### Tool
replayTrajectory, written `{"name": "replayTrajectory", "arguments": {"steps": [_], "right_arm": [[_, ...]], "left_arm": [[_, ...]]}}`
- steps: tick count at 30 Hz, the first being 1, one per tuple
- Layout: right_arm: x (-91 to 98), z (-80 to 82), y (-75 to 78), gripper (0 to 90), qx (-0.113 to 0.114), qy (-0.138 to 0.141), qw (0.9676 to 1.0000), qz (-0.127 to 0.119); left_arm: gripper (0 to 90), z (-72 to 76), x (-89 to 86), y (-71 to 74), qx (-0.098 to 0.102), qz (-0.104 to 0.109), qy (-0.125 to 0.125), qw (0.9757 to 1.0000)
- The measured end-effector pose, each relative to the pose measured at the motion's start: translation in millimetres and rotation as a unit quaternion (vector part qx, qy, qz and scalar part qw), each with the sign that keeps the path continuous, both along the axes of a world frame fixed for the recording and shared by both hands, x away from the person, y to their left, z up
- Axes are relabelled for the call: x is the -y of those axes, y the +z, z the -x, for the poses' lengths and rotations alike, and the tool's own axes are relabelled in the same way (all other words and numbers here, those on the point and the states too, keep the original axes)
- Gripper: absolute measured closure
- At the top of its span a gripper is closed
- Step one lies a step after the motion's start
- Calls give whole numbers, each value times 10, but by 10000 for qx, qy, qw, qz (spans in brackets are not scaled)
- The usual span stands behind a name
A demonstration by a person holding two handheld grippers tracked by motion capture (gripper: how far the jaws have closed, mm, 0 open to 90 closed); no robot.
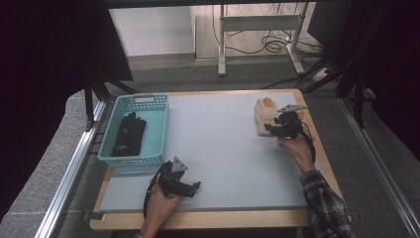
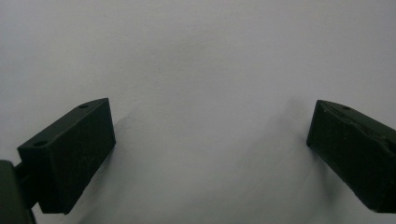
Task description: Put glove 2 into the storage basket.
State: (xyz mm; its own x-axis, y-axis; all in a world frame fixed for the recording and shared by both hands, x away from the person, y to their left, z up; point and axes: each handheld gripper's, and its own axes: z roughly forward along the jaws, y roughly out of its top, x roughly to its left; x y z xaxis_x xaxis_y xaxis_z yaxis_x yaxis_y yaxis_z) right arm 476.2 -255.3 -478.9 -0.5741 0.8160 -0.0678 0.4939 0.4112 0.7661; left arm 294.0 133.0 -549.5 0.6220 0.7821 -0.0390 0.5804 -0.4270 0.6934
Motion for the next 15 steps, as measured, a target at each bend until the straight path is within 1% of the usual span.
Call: {"name": "replayTrajectory", "arguments": {"steps": [2,6,9,10,11,12,14,15], "right_arm": [[-29,-140,-22,446,0,-71,10000,44],[-66,-385,-94,343,-57,-224,9997,105],[-81,-525,-143,301,-72,-350,9992,170],[-81,-525,-143,301,-72,-350,9992,170],[-85,-612,-182,290,-135,-414,9989,199],[-89,-639,-198,290,-171,-424,9987,216],[-104,-709,-259,297,-293,-452,9979,368],[-112,-734,-288,322,-369,-487,9972,440]], "left_arm": [[12,0,0,0,0,-1,0,10000],[12,0,0,0,1,-1,-1,10000],[12,0,0,0,2,0,0,10000],[12,0,0,0,2,0,0,10000],[12,-1,-1,0,2,-1,-2,10000],[12,0,-1,0,2,1,-1,10000],[12,0,0,0,2,1,0,10000],[13,0,-1,0,2,0,-1,10000]]}}
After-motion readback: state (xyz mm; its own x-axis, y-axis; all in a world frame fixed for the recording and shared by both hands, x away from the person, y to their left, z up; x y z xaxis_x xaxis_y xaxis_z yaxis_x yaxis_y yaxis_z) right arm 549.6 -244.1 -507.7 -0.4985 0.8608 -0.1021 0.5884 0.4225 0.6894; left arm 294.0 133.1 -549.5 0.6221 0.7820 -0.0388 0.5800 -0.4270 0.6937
